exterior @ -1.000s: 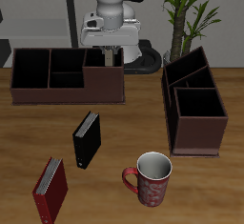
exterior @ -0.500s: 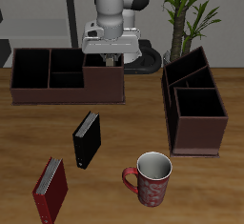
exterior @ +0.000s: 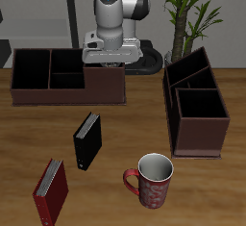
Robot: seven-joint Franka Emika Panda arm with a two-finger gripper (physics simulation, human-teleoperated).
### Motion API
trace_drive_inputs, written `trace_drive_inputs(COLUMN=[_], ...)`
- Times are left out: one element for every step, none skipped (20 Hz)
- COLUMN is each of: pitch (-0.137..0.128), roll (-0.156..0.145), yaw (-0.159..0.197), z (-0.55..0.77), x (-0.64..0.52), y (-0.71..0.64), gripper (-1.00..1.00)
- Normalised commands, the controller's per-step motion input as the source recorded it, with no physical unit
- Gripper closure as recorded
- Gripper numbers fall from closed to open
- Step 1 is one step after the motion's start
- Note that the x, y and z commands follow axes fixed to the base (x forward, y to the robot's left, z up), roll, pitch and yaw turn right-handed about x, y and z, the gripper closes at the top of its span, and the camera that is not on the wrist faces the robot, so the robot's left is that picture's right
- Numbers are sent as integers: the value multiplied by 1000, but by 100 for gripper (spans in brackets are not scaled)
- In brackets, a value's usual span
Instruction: Place the yellow book into the back desk caddy's right compartment
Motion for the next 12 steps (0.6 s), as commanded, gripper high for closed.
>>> trace_drive_inputs(pitch=[60, 39, 12, 22, -6, -17, 8, 39, -10, -14, 35, 4], roll=[38, -42, 136, 20, -10, 13, 10, 11, 1, -6, 5, -13], yaw=[5, -17, 49, -52, 8, 20, -11, -39, 14, 18, -38, -7], z=[20, -44, 139, 19, 56, 75, 38, 21, 19, 16, -2, -1], x=[-71, 47, -52, -30, 6, -24, 4, 22, 50, 69, 39, 44], y=[42, -73, 104, -25, 4, 22, 11, 8, 6, 12, 7, 0], gripper=[-100, -100, -100, -100, -100, -100, -100, -100, -100, -100, -100, -100])
